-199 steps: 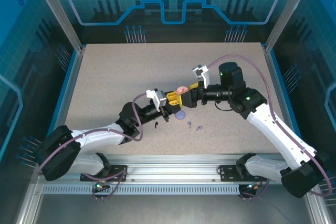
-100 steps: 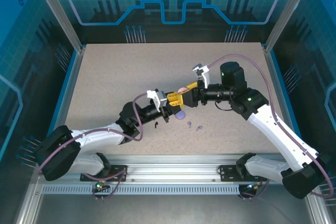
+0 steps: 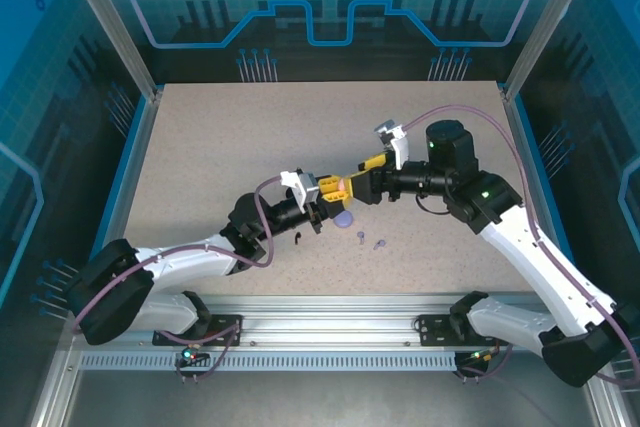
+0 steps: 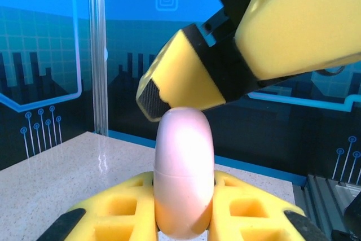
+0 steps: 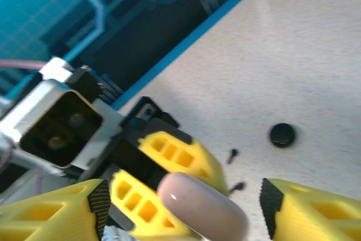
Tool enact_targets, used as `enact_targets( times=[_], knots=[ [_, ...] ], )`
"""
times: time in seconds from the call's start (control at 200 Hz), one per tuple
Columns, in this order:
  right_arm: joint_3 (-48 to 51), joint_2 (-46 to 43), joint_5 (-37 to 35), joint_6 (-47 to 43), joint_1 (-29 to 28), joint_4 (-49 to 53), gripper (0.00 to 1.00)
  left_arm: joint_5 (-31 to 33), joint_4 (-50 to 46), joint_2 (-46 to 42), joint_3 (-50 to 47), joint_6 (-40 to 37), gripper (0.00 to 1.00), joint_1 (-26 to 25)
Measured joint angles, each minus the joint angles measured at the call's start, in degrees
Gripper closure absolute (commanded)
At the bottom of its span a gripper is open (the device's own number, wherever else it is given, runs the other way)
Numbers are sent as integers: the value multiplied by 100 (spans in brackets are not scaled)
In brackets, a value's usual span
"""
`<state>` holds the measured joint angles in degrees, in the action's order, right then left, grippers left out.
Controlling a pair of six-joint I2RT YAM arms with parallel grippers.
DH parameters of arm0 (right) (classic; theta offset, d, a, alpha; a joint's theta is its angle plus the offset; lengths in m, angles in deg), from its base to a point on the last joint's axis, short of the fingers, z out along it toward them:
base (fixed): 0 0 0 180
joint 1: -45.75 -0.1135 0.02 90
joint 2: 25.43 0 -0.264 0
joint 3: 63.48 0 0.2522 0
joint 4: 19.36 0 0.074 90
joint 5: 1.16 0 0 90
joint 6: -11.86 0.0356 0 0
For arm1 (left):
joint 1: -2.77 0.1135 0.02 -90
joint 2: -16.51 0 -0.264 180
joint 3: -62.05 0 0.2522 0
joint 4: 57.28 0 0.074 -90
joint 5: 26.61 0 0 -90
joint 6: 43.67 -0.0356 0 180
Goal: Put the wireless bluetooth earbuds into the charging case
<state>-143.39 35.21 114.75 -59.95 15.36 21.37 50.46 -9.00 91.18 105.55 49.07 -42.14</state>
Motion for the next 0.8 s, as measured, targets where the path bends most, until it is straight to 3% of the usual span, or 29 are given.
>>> enact_targets(
  times=[0.225,0.46,0.8],
  knots=[
    [125,-577,-1919,11,68,560,0,0,-468,0,15,345,96,249],
    [649,-1082,-2855,160,483,793,0,-46,-1285,262,542,1051,97,695],
    [973,-1082,-3292,374,570,916,0,-92,-2767,1801,1775,1939,99,1056]
  ],
)
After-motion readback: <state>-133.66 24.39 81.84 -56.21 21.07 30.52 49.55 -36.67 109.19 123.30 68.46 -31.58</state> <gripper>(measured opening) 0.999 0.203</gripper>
